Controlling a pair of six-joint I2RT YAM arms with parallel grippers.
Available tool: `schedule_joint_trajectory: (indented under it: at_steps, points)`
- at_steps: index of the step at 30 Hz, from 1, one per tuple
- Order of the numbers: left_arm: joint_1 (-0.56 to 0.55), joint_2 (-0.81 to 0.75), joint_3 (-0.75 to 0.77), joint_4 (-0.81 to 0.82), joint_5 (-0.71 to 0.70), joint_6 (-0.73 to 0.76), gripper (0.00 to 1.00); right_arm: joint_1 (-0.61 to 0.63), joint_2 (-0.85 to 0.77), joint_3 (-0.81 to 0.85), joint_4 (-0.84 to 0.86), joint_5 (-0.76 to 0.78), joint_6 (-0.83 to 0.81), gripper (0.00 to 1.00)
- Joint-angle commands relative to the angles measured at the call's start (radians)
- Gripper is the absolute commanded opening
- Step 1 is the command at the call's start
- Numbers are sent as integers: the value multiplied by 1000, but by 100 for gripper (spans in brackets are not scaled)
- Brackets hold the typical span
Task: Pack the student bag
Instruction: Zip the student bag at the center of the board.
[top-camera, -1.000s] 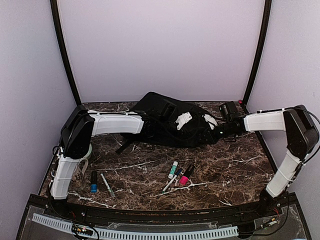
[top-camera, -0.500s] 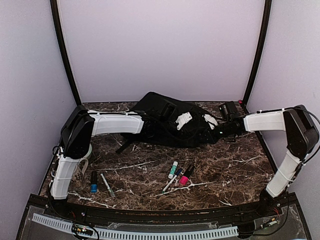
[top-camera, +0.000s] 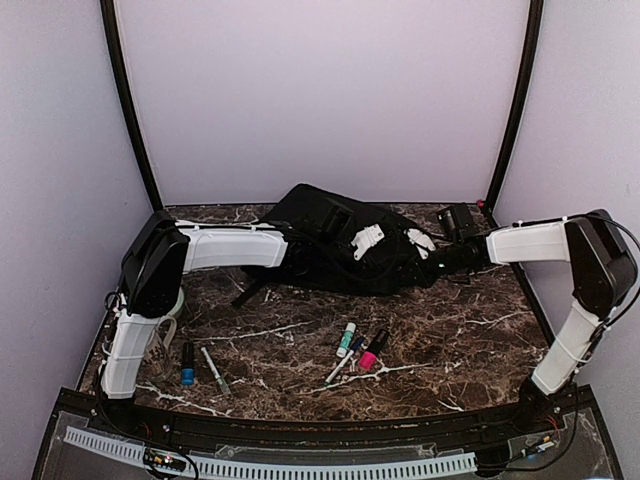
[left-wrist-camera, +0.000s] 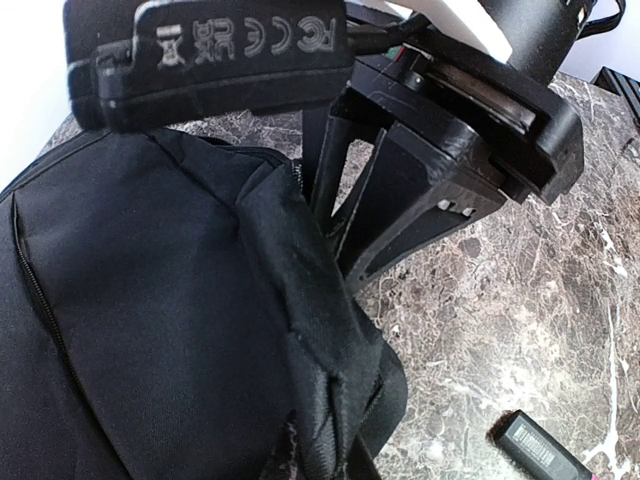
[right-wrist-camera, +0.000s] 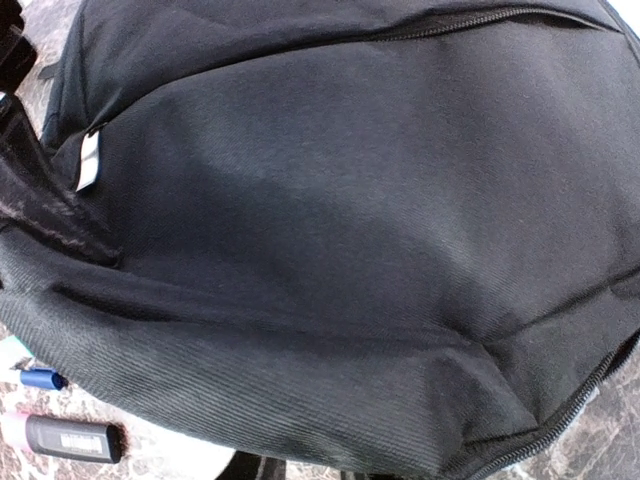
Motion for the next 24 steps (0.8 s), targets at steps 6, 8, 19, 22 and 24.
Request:
schedule_joint_trajectory:
  at_steps: [6,8,19,22,24]
  points:
    - [-15,-25,30,53,83,-6,0,20,4,8,38,-42,-22,3]
    - [-15,-26,29,52,81,-4,0,20,-2,5,32,-38,-25,0]
    - [-17,-36,19,4,70,21,0,-45,-35,16,-166,-21,-73,0]
    - [-21,-51,-2,-18,66,40,0,-72,-32,4,-201,10,-110,0]
    - [-29,-69,-24,-33,65,62,0,-93,-23,1,-216,22,-122,0]
